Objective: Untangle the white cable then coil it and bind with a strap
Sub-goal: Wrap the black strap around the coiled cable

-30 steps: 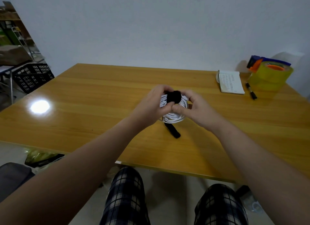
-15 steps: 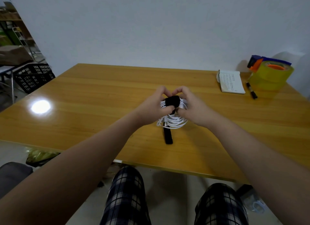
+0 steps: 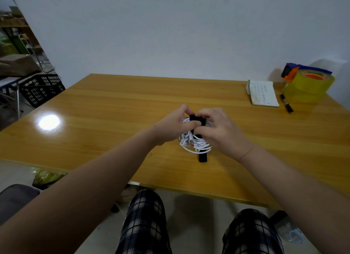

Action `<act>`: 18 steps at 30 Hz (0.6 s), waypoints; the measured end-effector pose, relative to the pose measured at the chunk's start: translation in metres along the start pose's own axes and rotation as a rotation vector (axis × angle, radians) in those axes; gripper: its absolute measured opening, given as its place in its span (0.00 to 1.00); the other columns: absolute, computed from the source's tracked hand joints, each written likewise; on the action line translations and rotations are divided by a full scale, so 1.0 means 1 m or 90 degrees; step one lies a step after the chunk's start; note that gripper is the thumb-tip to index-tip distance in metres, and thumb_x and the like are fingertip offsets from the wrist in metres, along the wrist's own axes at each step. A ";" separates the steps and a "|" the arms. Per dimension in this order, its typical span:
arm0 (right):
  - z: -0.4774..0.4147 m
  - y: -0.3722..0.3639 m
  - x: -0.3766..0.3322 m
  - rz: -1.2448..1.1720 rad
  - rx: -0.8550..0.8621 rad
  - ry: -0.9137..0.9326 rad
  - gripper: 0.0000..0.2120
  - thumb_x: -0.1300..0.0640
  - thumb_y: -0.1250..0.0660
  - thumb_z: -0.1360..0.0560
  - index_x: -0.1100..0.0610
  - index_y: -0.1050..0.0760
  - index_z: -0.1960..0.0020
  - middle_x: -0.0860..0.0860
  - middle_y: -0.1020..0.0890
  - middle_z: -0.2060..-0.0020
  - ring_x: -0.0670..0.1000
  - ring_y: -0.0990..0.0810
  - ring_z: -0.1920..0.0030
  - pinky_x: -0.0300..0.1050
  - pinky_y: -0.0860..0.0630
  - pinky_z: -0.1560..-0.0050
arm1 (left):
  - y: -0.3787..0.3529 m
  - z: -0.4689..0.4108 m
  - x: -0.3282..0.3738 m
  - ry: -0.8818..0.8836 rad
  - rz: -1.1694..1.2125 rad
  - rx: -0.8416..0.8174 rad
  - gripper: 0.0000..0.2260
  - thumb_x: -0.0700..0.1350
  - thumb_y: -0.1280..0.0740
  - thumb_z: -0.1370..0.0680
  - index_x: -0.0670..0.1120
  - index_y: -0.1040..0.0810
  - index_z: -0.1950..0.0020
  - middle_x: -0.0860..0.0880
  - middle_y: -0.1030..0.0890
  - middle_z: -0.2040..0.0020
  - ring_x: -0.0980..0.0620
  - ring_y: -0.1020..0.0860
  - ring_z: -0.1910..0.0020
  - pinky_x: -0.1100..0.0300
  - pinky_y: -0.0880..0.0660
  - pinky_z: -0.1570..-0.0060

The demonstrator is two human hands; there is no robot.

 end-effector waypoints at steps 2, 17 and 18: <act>0.003 0.000 0.004 -0.048 0.011 -0.082 0.06 0.62 0.37 0.27 0.60 0.21 0.56 0.54 0.27 0.48 0.53 0.30 0.49 0.41 0.33 0.49 | 0.001 -0.006 -0.001 -0.001 -0.017 0.036 0.11 0.47 0.34 0.23 0.43 0.30 0.45 0.37 0.19 0.53 0.45 0.21 0.60 0.52 0.28 0.62; -0.017 0.018 0.010 -0.430 0.135 -0.457 0.11 0.71 0.35 0.27 0.55 0.25 0.57 0.44 0.22 0.63 0.38 0.24 0.61 0.33 0.26 0.57 | -0.021 -0.012 -0.005 -0.310 -0.436 0.108 0.05 0.40 0.38 0.21 0.39 0.27 0.49 0.45 0.25 0.54 0.47 0.29 0.55 0.61 0.39 0.59; -0.017 0.018 0.011 -0.451 0.147 -0.479 0.11 0.70 0.35 0.27 0.53 0.26 0.58 0.44 0.22 0.63 0.38 0.25 0.62 0.33 0.26 0.58 | -0.024 -0.010 -0.003 -0.329 -0.439 0.101 0.07 0.41 0.39 0.20 0.39 0.27 0.47 0.47 0.27 0.53 0.48 0.30 0.54 0.62 0.39 0.57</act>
Point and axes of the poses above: each hand's wrist, its own z-axis away from the middle knuckle, its own y-axis out of the back of the hand, x = y × z, the point moved 1 cm from there along -z, towards the middle knuckle
